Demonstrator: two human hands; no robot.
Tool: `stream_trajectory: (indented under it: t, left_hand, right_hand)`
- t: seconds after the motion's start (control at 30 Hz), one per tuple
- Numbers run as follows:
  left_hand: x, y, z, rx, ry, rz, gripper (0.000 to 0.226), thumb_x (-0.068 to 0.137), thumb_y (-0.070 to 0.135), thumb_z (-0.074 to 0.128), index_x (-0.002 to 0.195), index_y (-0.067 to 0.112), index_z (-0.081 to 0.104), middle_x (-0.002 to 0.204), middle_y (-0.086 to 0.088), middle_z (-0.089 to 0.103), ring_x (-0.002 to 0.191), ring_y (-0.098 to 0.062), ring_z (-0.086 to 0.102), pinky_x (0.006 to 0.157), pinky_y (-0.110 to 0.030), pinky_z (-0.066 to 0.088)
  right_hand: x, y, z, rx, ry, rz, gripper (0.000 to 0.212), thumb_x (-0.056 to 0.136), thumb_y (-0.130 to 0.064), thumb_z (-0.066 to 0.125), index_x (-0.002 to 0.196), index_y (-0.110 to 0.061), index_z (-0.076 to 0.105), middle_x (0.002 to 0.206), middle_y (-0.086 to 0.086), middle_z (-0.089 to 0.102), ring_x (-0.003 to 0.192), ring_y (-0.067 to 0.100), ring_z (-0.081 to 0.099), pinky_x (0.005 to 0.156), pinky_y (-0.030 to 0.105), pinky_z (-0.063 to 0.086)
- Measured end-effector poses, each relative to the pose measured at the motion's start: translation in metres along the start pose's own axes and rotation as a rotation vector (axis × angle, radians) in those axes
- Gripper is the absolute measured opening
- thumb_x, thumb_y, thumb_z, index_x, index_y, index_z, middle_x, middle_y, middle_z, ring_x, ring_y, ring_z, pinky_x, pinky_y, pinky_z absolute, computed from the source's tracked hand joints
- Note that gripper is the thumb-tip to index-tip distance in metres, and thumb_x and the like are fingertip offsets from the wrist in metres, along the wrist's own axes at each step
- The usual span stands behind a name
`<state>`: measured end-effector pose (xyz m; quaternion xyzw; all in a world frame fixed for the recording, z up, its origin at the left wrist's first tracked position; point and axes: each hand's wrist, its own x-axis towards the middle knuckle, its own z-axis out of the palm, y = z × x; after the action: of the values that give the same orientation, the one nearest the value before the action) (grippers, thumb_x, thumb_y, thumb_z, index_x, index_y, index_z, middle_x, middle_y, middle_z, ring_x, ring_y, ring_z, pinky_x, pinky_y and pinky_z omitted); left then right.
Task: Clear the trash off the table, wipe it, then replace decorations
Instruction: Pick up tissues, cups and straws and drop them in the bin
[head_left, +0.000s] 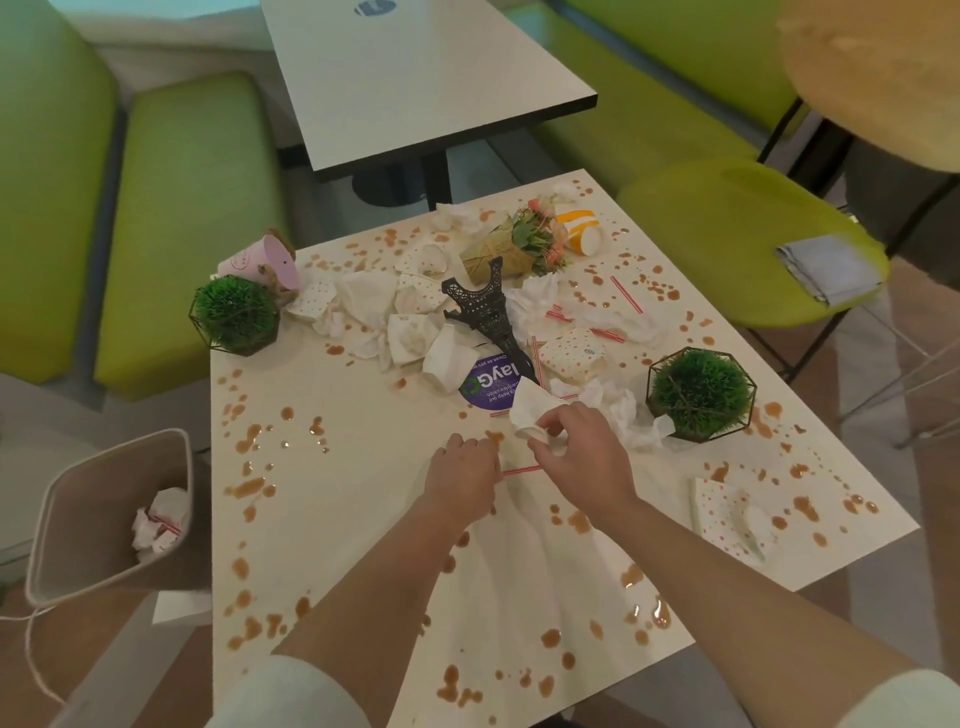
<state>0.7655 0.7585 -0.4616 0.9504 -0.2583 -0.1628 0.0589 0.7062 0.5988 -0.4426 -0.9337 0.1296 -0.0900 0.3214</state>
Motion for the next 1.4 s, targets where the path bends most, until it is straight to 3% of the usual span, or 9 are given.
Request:
stream_trajectory:
  t: [0.17, 0.3, 0.47, 0.67, 0.77, 0.87, 1.0, 1.23, 1.4]
  left_hand:
    - [-0.010, -0.033, -0.016, -0.278, 0.031, -0.118, 0.016, 0.100, 0.018, 0.049, 0.114, 0.016, 0.055, 0.106, -0.004, 0.060, 0.108, -0.023, 0.047, 0.085, -0.033, 0.044]
    - [-0.028, -0.066, -0.027, -0.454, 0.111, -0.206, 0.031, 0.097, 0.007, 0.048, 0.122, 0.022, 0.057, 0.104, -0.003, 0.058, 0.103, -0.023, 0.053, 0.091, -0.037, 0.046]
    - [-0.060, -0.111, -0.041, -0.791, 0.230, -0.407, 0.026, 0.099, 0.017, 0.046, 0.122, 0.027, 0.054, 0.090, 0.004, 0.056, 0.076, -0.011, 0.055, 0.069, -0.028, 0.045]
    - [-0.109, -0.185, -0.050, -1.053, 0.367, -0.613, 0.019, 0.100, 0.022, 0.049, 0.117, 0.030, 0.053, 0.091, 0.000, 0.063, 0.076, -0.018, 0.061, 0.065, -0.031, 0.050]
    - [-0.135, -0.230, -0.051, -1.111, 0.447, -0.712, 0.016, 0.097, 0.025, 0.055, 0.113, 0.029, 0.055, 0.087, 0.001, 0.064, 0.070, -0.017, 0.062, 0.063, -0.032, 0.052]
    - [-0.155, -0.266, -0.048, -1.076, 0.495, -0.830, 0.017, 0.095, 0.025, 0.056, 0.112, 0.028, 0.057, 0.090, 0.005, 0.064, 0.082, -0.020, 0.065, 0.079, -0.042, 0.056]
    - [-0.176, -0.319, -0.040, -1.156, 0.539, -0.958, 0.015, 0.093, 0.021, 0.061, 0.107, 0.026, 0.060, 0.092, 0.004, 0.062, 0.090, -0.024, 0.065, 0.083, -0.047, 0.057]
    - [-0.195, -0.392, -0.026, -1.253, 0.426, -1.031, 0.029, 0.090, 0.023, 0.063, 0.118, 0.017, 0.059, 0.089, -0.005, 0.067, 0.066, -0.023, 0.061, 0.070, -0.037, 0.056]
    - [-0.210, -0.408, -0.027, -1.186, 0.437, -1.015, 0.025, 0.095, 0.026, 0.056, 0.119, 0.021, 0.060, 0.110, 0.004, 0.066, 0.093, -0.017, 0.065, 0.086, -0.036, 0.054]
  right_hand:
    - [0.002, -0.024, 0.009, 0.078, 0.037, -0.005, 0.015, 0.085, -0.032, 0.071, 0.093, -0.026, 0.060, 0.087, -0.014, 0.054, 0.090, 0.005, 0.046, 0.069, 0.019, 0.039]
    - [0.005, -0.057, 0.027, 0.085, 0.007, -0.011, 0.016, 0.086, -0.033, 0.071, 0.095, -0.026, 0.059, 0.090, -0.015, 0.054, 0.090, 0.006, 0.046, 0.072, 0.022, 0.042]
    - [0.000, -0.105, 0.060, 0.050, -0.045, -0.107, 0.018, 0.084, -0.028, 0.072, 0.099, -0.025, 0.062, 0.092, -0.012, 0.055, 0.093, 0.011, 0.047, 0.072, 0.025, 0.043]
    - [-0.013, -0.175, 0.106, 0.092, -0.182, -0.125, 0.017, 0.089, -0.039, 0.066, 0.105, -0.033, 0.063, 0.096, -0.014, 0.054, 0.082, 0.006, 0.057, 0.061, 0.024, 0.043]
    - [-0.021, -0.209, 0.133, 0.115, -0.249, -0.144, 0.016, 0.091, -0.044, 0.063, 0.104, -0.036, 0.061, 0.094, -0.016, 0.053, 0.075, 0.003, 0.061, 0.059, 0.022, 0.045]
    - [-0.027, -0.235, 0.154, 0.134, -0.279, -0.171, 0.013, 0.090, -0.044, 0.064, 0.101, -0.038, 0.061, 0.095, -0.016, 0.053, 0.075, 0.003, 0.061, 0.062, 0.024, 0.050]
    - [-0.032, -0.272, 0.190, 0.136, -0.325, -0.257, 0.012, 0.090, -0.034, 0.066, 0.102, -0.032, 0.063, 0.100, -0.016, 0.050, 0.081, 0.009, 0.057, 0.063, 0.028, 0.049]
    - [-0.032, -0.336, 0.249, 0.046, -0.399, -0.374, 0.020, 0.091, -0.031, 0.066, 0.110, -0.025, 0.063, 0.114, -0.010, 0.052, 0.100, 0.011, 0.054, 0.074, 0.022, 0.042]
    - [-0.026, -0.372, 0.282, -0.025, -0.434, -0.427, 0.025, 0.092, -0.030, 0.065, 0.116, -0.023, 0.064, 0.124, -0.006, 0.053, 0.110, 0.016, 0.053, 0.087, 0.029, 0.049]
